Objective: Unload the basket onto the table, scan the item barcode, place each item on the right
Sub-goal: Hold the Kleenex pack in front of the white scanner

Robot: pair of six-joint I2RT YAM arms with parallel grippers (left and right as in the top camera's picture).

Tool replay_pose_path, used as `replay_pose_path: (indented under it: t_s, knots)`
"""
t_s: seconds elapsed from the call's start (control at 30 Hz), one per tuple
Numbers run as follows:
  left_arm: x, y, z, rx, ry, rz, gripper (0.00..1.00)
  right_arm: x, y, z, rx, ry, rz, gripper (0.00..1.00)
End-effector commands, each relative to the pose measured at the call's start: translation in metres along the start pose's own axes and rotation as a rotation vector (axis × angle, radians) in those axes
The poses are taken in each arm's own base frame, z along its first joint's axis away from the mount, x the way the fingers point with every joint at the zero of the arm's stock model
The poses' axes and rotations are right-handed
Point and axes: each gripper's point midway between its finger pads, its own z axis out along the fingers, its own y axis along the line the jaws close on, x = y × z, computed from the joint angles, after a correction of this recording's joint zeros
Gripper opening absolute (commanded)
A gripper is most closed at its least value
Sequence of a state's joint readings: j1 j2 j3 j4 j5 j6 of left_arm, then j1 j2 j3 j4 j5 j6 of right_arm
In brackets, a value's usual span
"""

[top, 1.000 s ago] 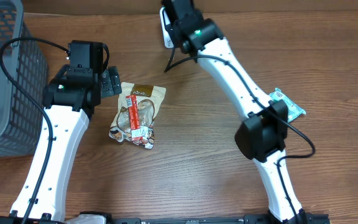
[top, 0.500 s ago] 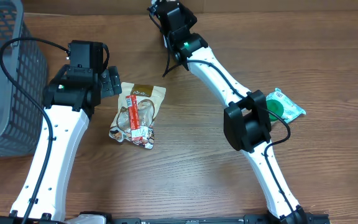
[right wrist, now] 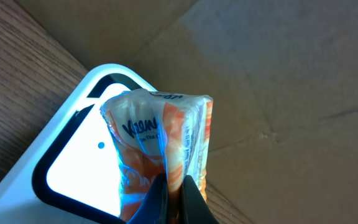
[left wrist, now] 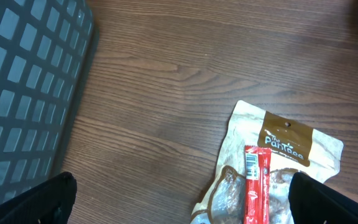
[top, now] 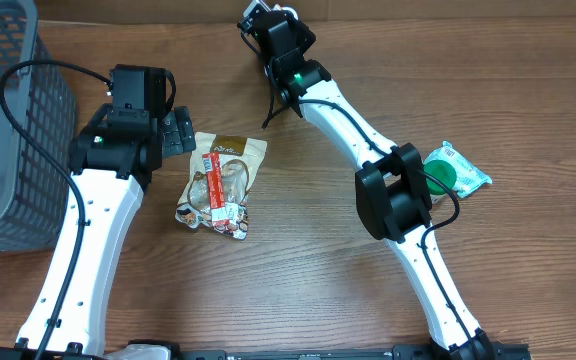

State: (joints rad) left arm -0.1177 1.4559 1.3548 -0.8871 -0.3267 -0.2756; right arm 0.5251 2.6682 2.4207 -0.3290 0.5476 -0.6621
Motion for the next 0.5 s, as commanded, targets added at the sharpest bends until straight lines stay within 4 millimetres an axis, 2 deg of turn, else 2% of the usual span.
replay_pose_path:
  t_s: [0.0, 0.33, 0.47]
  knots:
    - [-0.007, 0.002, -0.005, -0.006, -0.024, -0.009, 1.00, -0.003, -0.007, 0.002, 0.021, -0.008, 0.012, 0.04]
    - [-0.007, 0.002, -0.005, -0.006, -0.024, -0.009, 1.00, 0.003, -0.017, 0.007, 0.036, -0.001, 0.024, 0.04]
    - [-0.007, 0.002, -0.005, -0.006, -0.024, -0.009, 1.00, -0.002, -0.037, -0.003, 0.095, 0.011, 0.069, 0.04]
